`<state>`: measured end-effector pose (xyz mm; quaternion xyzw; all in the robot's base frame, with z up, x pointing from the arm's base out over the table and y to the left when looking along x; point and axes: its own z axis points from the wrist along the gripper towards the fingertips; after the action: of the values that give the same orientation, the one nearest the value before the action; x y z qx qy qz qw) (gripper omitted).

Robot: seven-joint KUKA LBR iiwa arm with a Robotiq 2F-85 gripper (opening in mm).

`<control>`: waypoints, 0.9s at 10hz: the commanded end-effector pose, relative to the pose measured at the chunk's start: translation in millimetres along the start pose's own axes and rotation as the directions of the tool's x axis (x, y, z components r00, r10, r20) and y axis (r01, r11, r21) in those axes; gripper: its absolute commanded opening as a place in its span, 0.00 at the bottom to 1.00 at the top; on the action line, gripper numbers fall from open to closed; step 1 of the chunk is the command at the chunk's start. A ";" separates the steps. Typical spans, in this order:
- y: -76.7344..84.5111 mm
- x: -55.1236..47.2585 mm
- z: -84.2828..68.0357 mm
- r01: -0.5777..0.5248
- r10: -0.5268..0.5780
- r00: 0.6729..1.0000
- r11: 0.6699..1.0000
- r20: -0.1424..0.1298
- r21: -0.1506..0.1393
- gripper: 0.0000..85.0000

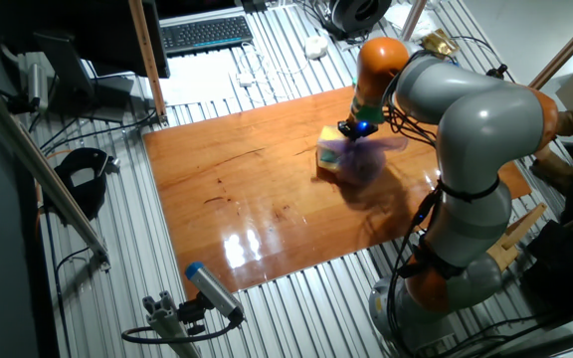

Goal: Pick up a bag of things

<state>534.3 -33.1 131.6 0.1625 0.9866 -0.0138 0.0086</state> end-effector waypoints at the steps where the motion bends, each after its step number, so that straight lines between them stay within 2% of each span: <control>1: -0.2 -1.0 -4.6 0.002 -0.002 1.000 1.000 -0.007 -0.007 0.00; 3: -0.5 -1.2 -16.5 0.013 -0.013 1.000 1.000 -0.012 -0.002 0.00; 5: -2.9 -1.3 -36.9 0.033 -0.033 0.999 0.999 -0.022 0.007 0.00; 7: -6.7 -1.7 -58.5 0.050 -0.049 0.998 0.999 -0.043 0.007 0.00; 9: -11.1 -7.3 -75.2 0.065 -0.065 0.996 0.998 -0.065 -0.001 0.00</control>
<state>537.5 -44.6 209.0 0.1290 0.9913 -0.0088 -0.0253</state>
